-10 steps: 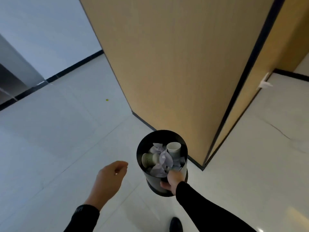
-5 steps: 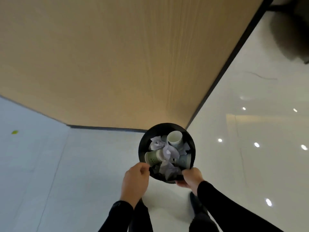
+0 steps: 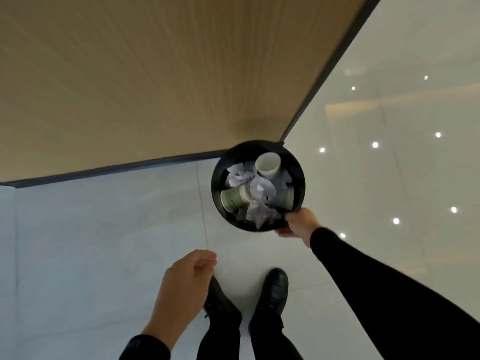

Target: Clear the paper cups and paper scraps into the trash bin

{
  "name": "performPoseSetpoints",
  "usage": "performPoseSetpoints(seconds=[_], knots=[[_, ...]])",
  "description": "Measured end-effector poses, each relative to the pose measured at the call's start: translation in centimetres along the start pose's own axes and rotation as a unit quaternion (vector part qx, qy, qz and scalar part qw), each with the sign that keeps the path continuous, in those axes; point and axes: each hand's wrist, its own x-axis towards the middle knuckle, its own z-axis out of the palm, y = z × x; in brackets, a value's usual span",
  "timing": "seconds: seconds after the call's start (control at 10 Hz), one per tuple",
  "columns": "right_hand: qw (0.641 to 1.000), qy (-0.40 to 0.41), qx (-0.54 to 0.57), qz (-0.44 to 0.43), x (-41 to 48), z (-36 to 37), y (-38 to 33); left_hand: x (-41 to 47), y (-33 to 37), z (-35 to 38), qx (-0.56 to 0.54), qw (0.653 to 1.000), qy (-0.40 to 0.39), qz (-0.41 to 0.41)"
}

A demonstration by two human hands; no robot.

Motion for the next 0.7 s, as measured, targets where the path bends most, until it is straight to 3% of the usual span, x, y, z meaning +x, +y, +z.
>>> performPoseSetpoints(seconds=[0.4, 0.7], knots=[[1.000, -0.020, 0.006, 0.005, 8.2, 2.4, 1.8, 9.6, -2.0, 1.2, -0.025, 0.999, 0.037, -0.015], [1.000, -0.023, 0.015, 0.004, 4.4, 1.9, 2.4, 7.2, -1.4, -0.4, 0.004, 0.999, 0.010, -0.030]])
